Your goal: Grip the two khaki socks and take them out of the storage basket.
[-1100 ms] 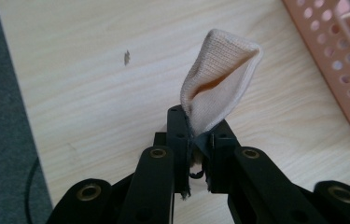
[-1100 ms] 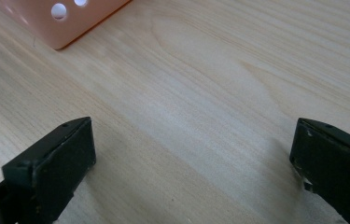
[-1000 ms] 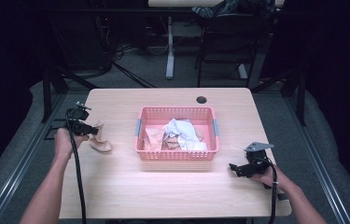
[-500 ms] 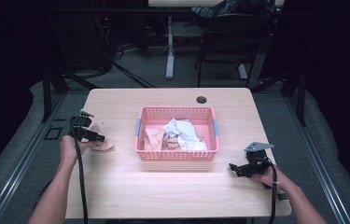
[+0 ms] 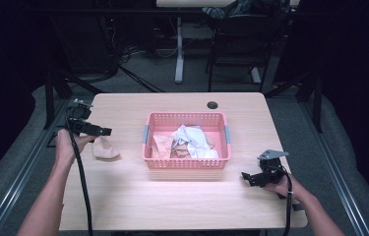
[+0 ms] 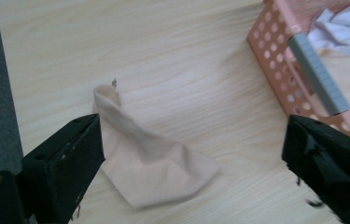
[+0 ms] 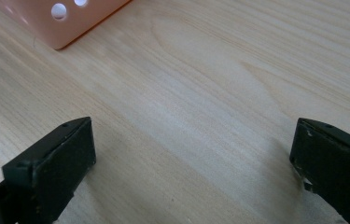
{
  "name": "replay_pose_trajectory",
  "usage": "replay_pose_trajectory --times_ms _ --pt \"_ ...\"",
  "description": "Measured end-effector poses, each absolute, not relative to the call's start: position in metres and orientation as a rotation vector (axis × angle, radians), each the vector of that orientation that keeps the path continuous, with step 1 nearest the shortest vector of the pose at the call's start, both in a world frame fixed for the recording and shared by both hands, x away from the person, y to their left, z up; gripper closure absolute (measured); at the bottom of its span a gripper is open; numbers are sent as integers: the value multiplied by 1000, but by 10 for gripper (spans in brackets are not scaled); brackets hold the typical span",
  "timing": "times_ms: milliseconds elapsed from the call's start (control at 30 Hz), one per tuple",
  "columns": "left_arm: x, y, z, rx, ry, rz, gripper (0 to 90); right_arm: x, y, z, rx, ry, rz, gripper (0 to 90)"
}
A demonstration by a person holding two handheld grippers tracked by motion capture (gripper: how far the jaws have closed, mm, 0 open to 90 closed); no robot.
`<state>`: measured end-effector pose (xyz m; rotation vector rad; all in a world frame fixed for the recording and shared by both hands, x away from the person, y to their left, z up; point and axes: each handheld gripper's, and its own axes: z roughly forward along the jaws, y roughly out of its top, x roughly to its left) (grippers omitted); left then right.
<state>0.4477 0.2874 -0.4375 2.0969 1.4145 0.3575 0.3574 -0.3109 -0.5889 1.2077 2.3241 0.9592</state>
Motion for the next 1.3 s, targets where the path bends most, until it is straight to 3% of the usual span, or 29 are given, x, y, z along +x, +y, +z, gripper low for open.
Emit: replay_pose_trajectory --times_ms 267,600,1300 --pt "452 258 -412 2128 1303 364 0 357 -311 -589 1208 2324 959 0" --pt "462 213 -407 2190 1168 313 0 357 -311 -589 1207 2324 960 0" --pt "481 120 -453 2348 1004 149 0 358 -311 -589 1206 2325 961 0"
